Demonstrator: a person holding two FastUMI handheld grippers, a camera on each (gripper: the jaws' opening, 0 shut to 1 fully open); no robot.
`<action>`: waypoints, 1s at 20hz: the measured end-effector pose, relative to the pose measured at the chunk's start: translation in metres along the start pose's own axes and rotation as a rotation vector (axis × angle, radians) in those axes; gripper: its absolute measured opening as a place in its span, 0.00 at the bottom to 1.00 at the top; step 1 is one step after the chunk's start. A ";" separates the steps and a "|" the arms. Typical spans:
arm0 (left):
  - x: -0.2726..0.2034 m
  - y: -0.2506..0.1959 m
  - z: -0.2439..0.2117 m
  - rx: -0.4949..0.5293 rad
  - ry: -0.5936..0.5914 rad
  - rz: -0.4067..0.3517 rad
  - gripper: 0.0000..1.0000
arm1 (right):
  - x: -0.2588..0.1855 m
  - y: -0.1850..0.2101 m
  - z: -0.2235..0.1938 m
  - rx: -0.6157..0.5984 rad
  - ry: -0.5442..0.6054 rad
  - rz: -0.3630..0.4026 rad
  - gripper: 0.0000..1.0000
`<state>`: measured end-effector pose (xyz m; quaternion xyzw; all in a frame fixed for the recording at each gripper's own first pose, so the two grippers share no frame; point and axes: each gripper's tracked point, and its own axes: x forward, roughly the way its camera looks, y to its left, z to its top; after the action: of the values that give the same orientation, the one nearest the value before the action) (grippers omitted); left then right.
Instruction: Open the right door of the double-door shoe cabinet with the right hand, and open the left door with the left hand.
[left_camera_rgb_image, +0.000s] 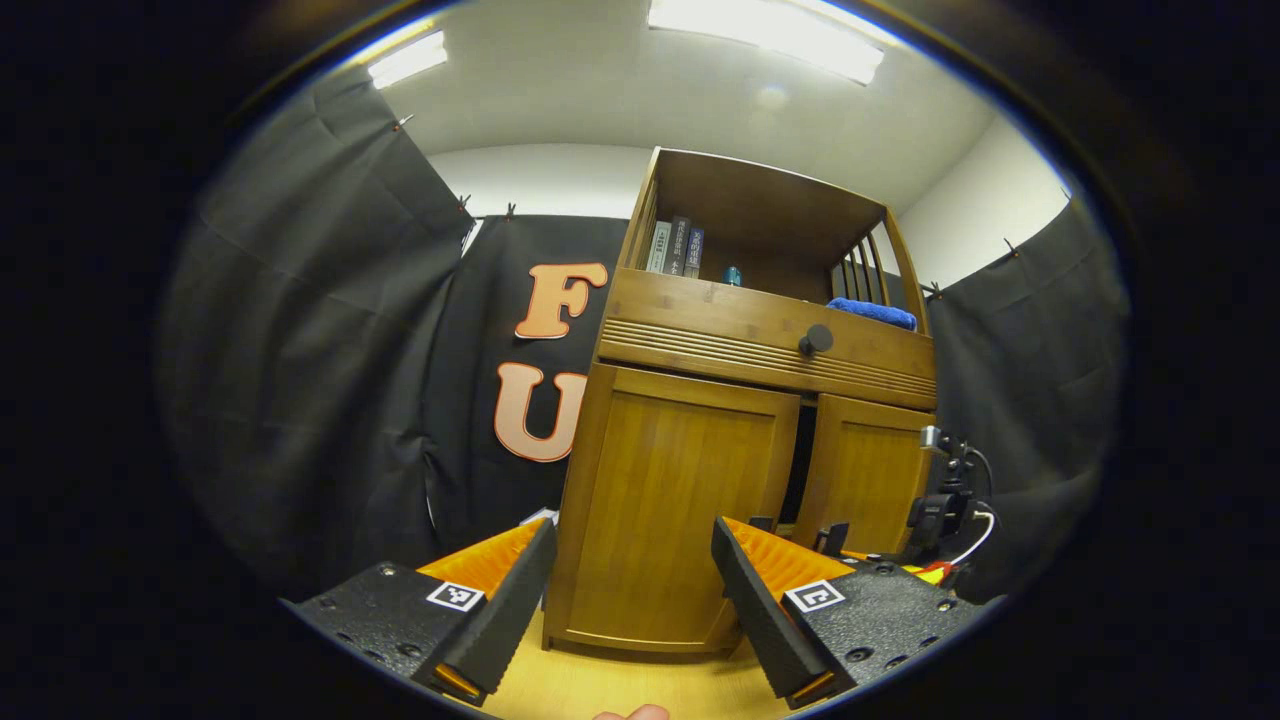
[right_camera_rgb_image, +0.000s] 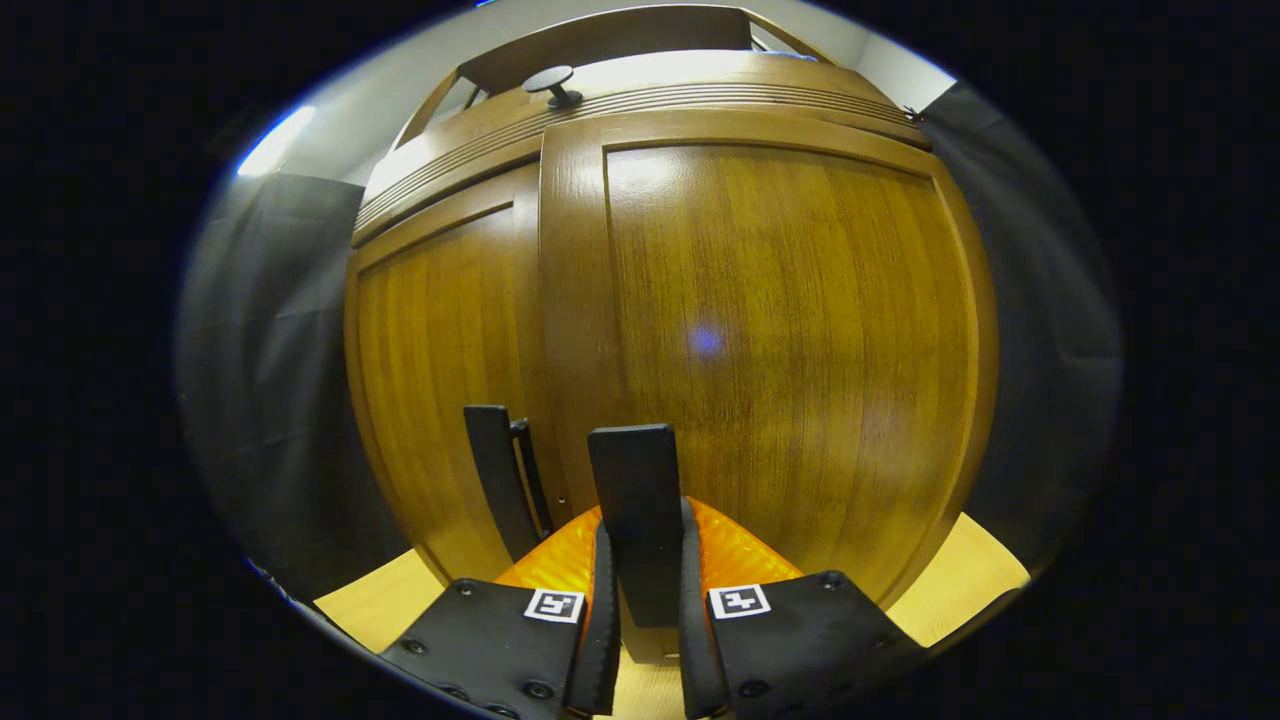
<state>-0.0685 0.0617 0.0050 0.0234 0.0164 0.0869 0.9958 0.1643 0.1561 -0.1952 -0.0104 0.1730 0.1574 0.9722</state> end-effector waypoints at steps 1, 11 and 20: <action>-0.001 0.001 0.001 0.013 -0.006 0.005 0.98 | -0.001 0.000 0.002 0.002 0.000 0.003 0.27; 0.008 -0.022 -0.010 0.017 0.015 -0.045 0.91 | -0.029 -0.005 0.002 0.018 0.003 0.026 0.32; 0.018 -0.035 -0.031 0.008 0.045 -0.072 0.98 | -0.096 -0.043 -0.008 0.032 -0.050 -0.005 0.32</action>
<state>-0.0461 0.0313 -0.0283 0.0250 0.0401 0.0517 0.9975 0.0897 0.0855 -0.1721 0.0088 0.1514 0.1524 0.9766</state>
